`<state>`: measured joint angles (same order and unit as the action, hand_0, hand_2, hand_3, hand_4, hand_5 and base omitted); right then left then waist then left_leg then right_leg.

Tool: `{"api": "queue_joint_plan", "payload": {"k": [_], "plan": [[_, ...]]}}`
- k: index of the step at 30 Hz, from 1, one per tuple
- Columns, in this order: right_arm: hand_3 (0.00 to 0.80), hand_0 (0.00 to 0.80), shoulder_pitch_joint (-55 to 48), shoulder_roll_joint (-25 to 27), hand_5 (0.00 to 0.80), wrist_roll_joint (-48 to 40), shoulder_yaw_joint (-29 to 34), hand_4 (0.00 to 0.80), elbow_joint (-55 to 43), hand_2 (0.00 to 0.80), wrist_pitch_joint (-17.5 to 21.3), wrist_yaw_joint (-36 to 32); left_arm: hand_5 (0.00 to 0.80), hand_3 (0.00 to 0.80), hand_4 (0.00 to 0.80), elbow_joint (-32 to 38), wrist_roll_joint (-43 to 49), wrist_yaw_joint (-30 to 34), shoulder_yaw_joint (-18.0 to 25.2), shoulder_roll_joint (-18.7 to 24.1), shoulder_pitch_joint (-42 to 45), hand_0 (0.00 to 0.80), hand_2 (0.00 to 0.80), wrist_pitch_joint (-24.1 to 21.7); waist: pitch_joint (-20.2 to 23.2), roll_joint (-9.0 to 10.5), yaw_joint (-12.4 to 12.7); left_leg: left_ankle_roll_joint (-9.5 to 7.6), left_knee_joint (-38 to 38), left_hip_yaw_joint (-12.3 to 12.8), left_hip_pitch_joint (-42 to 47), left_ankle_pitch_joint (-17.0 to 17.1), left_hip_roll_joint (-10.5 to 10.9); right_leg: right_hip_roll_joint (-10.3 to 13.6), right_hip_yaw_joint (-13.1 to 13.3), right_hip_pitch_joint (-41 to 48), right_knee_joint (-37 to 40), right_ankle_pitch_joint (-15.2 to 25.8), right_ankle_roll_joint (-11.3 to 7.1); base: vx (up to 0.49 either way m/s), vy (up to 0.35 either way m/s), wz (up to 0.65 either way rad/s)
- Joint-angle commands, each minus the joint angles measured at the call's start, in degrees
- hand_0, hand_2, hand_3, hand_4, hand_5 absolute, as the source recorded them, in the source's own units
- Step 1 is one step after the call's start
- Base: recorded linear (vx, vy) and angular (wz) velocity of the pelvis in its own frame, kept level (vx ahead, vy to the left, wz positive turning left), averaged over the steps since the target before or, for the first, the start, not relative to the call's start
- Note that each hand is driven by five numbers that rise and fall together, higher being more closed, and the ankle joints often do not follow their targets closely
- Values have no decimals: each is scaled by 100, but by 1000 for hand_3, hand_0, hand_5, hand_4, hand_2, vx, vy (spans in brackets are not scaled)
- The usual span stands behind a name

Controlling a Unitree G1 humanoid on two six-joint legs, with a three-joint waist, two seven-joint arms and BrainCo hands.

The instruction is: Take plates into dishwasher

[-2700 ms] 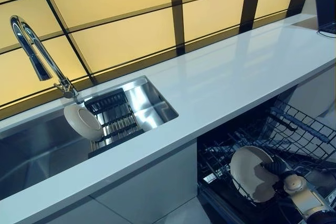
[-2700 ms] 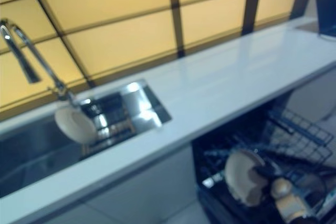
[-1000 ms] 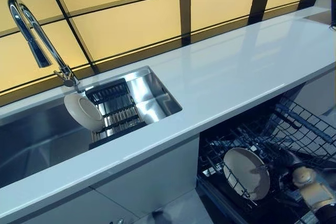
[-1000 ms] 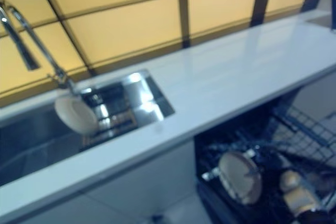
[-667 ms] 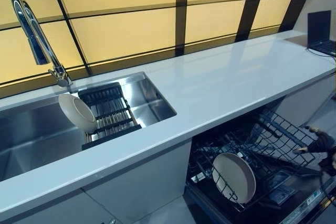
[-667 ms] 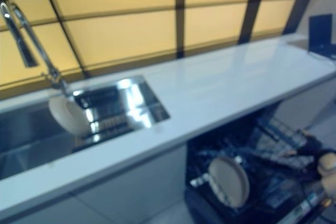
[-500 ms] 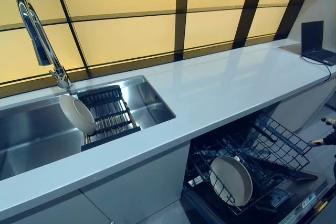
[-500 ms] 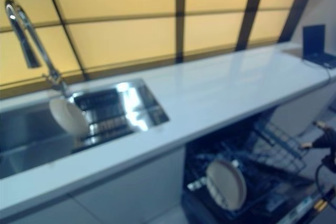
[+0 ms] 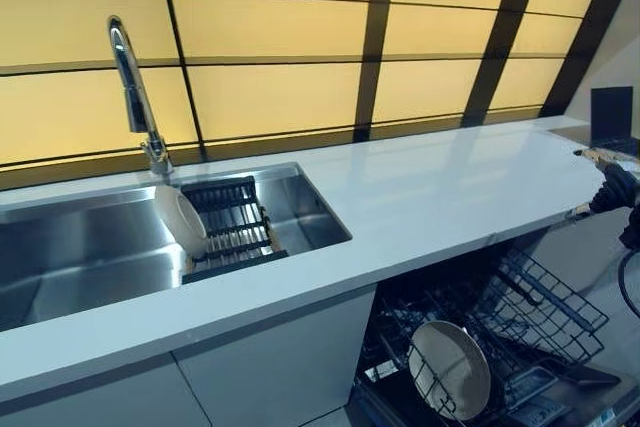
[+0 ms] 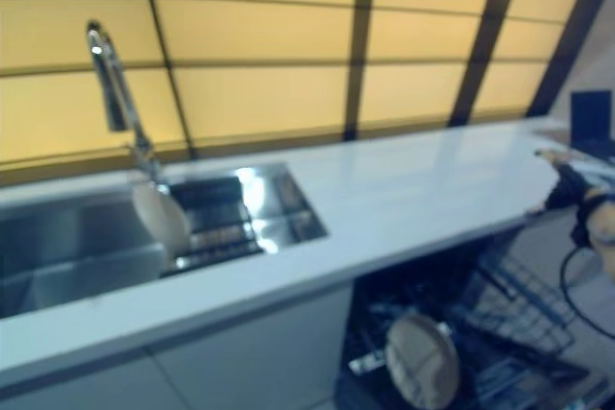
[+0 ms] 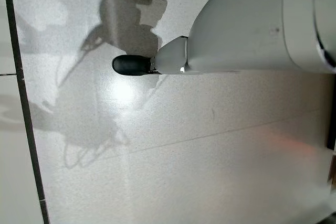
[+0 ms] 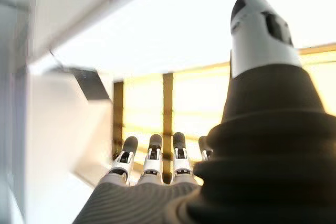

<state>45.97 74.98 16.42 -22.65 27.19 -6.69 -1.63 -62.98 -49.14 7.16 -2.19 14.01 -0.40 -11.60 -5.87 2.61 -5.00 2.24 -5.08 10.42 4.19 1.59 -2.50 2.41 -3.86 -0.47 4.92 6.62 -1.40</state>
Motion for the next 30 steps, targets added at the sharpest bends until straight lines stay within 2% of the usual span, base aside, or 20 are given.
{"api": "queue_joint_plan", "payload": {"k": [1, 3, 6, 7, 10, 14, 19, 23, 30], "plan": [[0, 0, 1277, 89, 0, 591, -731, 0, -103, 0, -56, 482, 0, 0, 0, -74, -57, -125, -52, 328, -190, 0, 0, -86, 153, 417, 335, -28, 8, -291, -2, -132, -47, 306, 25, 69, 8, -26, -571, -5, 12, 19], [0, 0, 1702, -3, 0, 643, -1091, 0, -219, 0, 5, 649, 0, 0, 0, -126, -36, -145, -9, 308, -184, 0, 0, -109, 186, 440, 434, -26, 8, -368, -33, -111, -33, 330, -76, 95, 8, -41, -581, 10, 14, 21], [0, 0, 1979, -105, 0, 860, -1298, 0, -321, 0, 139, 785, 0, 0, 0, -165, -3, -152, 57, 284, -186, 0, 0, -124, 194, 450, 501, -33, 8, -428, -47, -104, -22, 351, -159, 127, 8, -62, -584, 20, 15, 20], [0, 0, 2172, -147, 0, 860, -1459, 0, -402, 0, 292, 842, 0, 0, 0, -178, 21, -150, 87, 285, -175, 0, 0, -134, 198, 471, 564, -37, 8, -469, -56, -99, -15, 368, -219, 151, 8, -74, -586, 24, 10, 27], [0, 0, 2347, -221, 0, 1015, -1608, 0, -492, 0, 347, 910, 0, 0, 0, -198, 40, -148, 122, 273, -163, 0, 0, -146, 200, 480, 616, -43, 8, -514, -64, -90, -4, 379, -270, 178, 8, -86, -585, 29, 12, 21], [0, 0, 2769, -369, 0, 1593, -2008, 0, -680, 0, 752, 1027, 0, 0, 0, -175, 46, -189, 210, 246, -114, 0, 0, -112, 176, 521, 774, -55, 8, -640, -107, -72, 24, 415, -413, 220, 8, -109, -593, 46, 17, 12], [0, 0, 3160, -605, 0, 2332, -2323, 0, -822, 0, 1038, 1305, 0, 0, 0, -147, 26, -197, 260, 208, -116, 0, 0, -94, 4, 547, 925, -45, 8, -761, -272, -3, 33, 436, -509, 148, 8, -91, -596, -1, 18, 14], [0, 0, 3392, -788, 0, 3017, -2569, 0, -928, 0, 1024, 1499, 0, 0, 0, 20, -30, -258, 235, 210, -250, 0, 0, -77, -337, 562, 1034, -32, 8, -899, -616, 105, 49, 439, -592, -108, 8, -29, -607, -171, -15, 23], [0, 0, 3747, -945, 0, 3219, -2958, 0, -899, 0, 797, 1471, 0, 0, 0, 180, -178, -334, 175, 229, -275, 0, 0, -4, -694, 516, 1149, -20, 8, -991, -954, 212, 62, 471, -730, -388, 8, 33, -602, -78, 8, 23]]}}
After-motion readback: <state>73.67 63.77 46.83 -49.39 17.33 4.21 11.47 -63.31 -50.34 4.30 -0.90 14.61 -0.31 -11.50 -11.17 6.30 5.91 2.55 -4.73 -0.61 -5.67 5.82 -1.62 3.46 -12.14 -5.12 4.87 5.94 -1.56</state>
